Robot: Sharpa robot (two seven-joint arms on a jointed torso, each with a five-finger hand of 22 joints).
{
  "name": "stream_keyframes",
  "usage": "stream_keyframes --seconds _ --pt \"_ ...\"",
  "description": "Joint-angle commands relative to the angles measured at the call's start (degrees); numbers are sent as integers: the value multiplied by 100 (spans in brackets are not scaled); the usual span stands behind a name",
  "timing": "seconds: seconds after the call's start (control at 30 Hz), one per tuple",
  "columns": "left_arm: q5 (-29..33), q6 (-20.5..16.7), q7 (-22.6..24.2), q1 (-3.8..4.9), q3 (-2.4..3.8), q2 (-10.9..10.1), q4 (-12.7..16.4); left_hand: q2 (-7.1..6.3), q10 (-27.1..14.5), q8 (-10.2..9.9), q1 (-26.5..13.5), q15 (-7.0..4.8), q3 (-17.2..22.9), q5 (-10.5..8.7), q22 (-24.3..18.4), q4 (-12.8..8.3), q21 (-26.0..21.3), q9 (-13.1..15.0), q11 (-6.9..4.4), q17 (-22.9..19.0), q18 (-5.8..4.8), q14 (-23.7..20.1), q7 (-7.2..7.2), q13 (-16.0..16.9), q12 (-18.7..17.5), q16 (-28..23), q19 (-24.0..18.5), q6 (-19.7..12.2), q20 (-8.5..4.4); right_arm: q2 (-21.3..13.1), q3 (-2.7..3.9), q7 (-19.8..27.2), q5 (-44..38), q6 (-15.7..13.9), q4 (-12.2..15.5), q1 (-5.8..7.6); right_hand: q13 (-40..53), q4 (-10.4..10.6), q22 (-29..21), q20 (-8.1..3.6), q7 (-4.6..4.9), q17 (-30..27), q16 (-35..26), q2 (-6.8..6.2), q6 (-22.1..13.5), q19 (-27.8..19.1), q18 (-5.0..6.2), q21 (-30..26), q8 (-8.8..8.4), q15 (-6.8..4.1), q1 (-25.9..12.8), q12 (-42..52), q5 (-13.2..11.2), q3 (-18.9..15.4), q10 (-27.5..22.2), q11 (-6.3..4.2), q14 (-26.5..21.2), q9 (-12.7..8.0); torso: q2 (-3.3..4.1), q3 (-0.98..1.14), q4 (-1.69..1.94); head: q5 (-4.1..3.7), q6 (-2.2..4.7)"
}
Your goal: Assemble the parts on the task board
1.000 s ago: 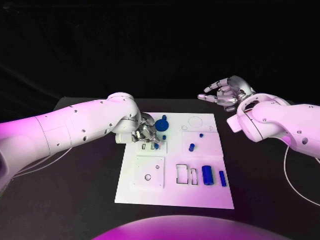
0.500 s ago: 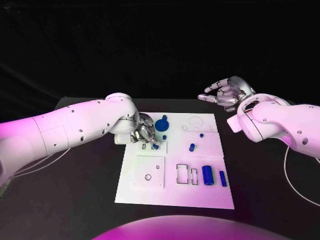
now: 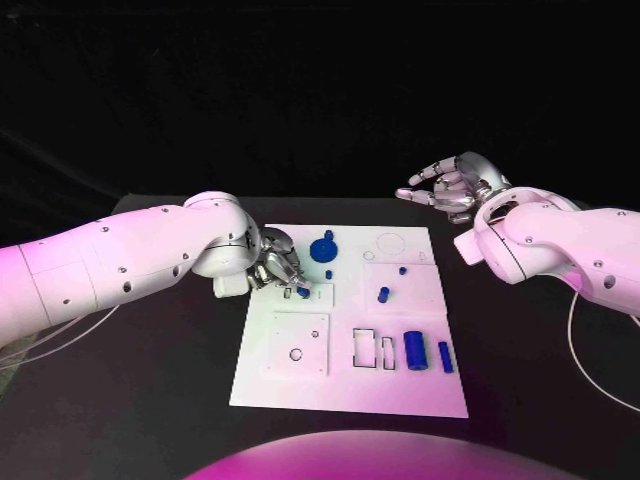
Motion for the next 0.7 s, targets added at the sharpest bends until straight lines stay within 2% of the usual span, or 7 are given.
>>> stream_keyframes --seconds 0.03,0.17,0.3,0.57,0.7 --pt "-16 -621 126 -55 6 -101 189 -12 62 28 -80 -47 1059 29 54 -997 42 20 -7 888 -99 388 -20 31 45 47 76 57 6 -10 1 19 -14 60 6 -5 -10 -7 745 2 -4 35 -27 51 -49 -37 91 -18 29 -6 -18 -29 3 -29 -18 0 249 -5 0 -8 6 3 -16" --pt "-279 -969 166 -136 8 -202 363 -95 173 65 -205 -73 1323 35 196 -1111 105 52 -31 958 -127 424 -42 108 95 75 179 117 -20 -16 1 23 -12 63 5 -8 -10 -7 745 2 -4 35 -27 51 -49 -37 91 -18 29 -6 -18 -29 3 -29 -18 0 249 -5 -5 -7 8 21 -27" --pt "-493 -1186 190 -206 8 -243 460 -133 218 79 -252 -85 1414 38 252 -1151 128 64 -44 998 -138 442 -54 135 112 90 218 144 -30 -18 0 25 -11 66 3 -12 -10 -7 745 2 -4 35 -27 51 -49 -37 91 -18 29 -6 -18 -29 3 -29 -18 0 249 -5 -1 -6 8 37 -33" --pt "-1082 -1637 261 -401 7 -219 546 -216 302 97 -326 -109 1571 45 358 -1232 173 80 -69 1075 -159 474 -78 173 134 118 295 201 -53 -22 0 31 -9 72 2 -19 -10 -7 745 2 -4 35 -27 51 -49 -37 91 -18 29 -6 -18 -29 3 -29 -18 0 249 -5 9 -11 -9 61 -39" --pt "-1279 -1748 269 -446 8 -210 562 -245 332 100 -347 -119 1626 48 380 -1258 183 82 -79 1101 -164 485 -87 185 138 127 313 225 -62 -26 0 32 -9 72 5 -21 -10 -7 745 2 -4 35 -27 51 -49 -37 91 -18 29 -6 -18 -29 3 -29 -18 0 249 -5 14 -11 -14 61 -35"
